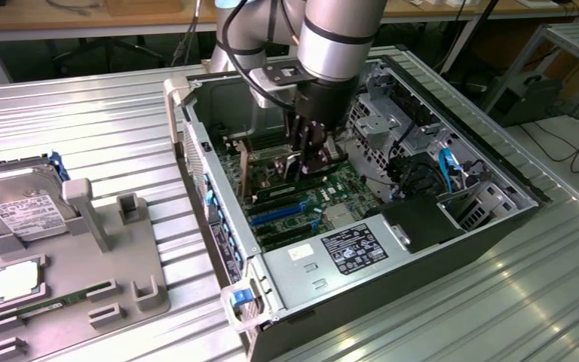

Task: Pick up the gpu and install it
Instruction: 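Insert the gpu into the slot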

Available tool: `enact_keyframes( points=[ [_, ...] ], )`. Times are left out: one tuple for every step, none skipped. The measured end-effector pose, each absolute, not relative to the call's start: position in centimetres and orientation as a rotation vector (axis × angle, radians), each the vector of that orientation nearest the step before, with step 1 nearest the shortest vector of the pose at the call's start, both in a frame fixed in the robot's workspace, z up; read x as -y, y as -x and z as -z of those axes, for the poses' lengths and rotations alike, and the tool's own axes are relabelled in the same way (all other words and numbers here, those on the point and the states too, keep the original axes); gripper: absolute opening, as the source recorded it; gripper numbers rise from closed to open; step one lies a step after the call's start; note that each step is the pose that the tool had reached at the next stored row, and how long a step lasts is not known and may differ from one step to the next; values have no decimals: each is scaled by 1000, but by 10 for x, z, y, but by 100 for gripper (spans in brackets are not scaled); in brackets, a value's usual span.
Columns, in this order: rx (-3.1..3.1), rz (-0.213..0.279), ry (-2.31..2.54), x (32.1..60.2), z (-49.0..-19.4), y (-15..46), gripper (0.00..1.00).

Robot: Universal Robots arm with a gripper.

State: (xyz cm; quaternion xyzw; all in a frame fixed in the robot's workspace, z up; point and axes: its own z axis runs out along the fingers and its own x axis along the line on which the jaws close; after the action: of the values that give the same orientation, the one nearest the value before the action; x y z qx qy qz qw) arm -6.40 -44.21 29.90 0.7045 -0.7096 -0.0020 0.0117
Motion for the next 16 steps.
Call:
enact_keyframes(
  points=[
    [2213, 6, -2197, 442, -298, 64, 28],
    [2213, 6, -2197, 442, -297, 65, 28],
    [2213, 5, -2197, 442, -296, 66, 28],
    [2214, 3, -2198, 442, -295, 66, 28],
    [2215, 1, -2199, 442, -295, 66, 28],
    [2216, -1, -2200, 442, -294, 66, 28],
    [2218, -4, -2201, 442, -293, 66, 28],
    [2219, -6, -2202, 442, -292, 67, 28],
    [2219, -7, -2203, 442, -292, 67, 28],
    [2219, -7, -2203, 442, -291, 67, 28],
    [2219, -7, -2203, 442, -290, 68, 28],
    [2219, -7, -2203, 442, -289, 68, 28],
    [2220, -10, -2204, 442, -287, 68, 28],
    [2221, -12, -2205, 442, -286, 68, 28],
    [2221, -13, -2205, 442, -285, 69, 28],
    [2221, -13, -2205, 442, -284, 69, 28]
  ],
)
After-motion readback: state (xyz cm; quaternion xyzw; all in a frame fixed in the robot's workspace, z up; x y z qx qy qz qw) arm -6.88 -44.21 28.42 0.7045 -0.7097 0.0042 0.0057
